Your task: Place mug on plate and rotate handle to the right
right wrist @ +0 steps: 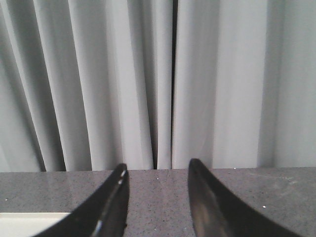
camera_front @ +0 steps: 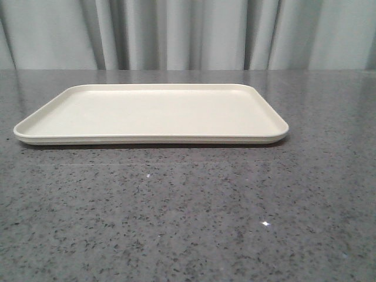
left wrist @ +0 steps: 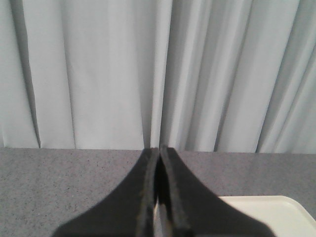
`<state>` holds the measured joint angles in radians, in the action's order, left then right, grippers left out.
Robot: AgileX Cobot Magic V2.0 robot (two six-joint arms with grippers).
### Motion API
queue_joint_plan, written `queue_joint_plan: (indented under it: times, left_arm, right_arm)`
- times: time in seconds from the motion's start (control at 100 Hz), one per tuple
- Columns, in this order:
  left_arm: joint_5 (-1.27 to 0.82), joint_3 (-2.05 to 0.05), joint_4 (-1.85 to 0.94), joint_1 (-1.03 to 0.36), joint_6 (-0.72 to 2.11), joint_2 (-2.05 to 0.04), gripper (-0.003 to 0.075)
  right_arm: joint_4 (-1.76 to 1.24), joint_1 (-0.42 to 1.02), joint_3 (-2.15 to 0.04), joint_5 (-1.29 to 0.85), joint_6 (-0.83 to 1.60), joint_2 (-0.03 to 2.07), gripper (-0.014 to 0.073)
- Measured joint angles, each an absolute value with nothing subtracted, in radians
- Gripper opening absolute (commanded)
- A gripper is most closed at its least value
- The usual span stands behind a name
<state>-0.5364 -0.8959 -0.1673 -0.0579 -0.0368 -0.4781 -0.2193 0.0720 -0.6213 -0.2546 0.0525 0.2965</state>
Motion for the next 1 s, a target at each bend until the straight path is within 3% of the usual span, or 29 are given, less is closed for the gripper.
queue_joint_plan:
  times: [0.24,0.38,0.8,1.0]
  left_arm:
    - [-0.648,-1.011,-0.165,-0.058,-0.027,-0.572,0.0291]
    - [-0.673,-1.045,-0.165,-0.058,-0.027,-0.585,0.0376]
    - [-0.702,-1.088,-0.165,-0.058,-0.026,-0.585,0.0393]
    - [-0.759,-1.108,-0.156,-0.058,-0.026,-0.591,0.0393]
  right_arm:
    - [-0.219,0.072,-0.621,-0.155,0.055,0.296,0.0353]
    - [-0.219,0.072,-0.621,-0.139,0.055,0.296,0.0353]
    - [-0.219,0.072,-0.623,-0.136,0.056,0.296,0.0358]
    - [-0.217,0.072,-0.666,-0.199,0.056,0.304,0.0428]
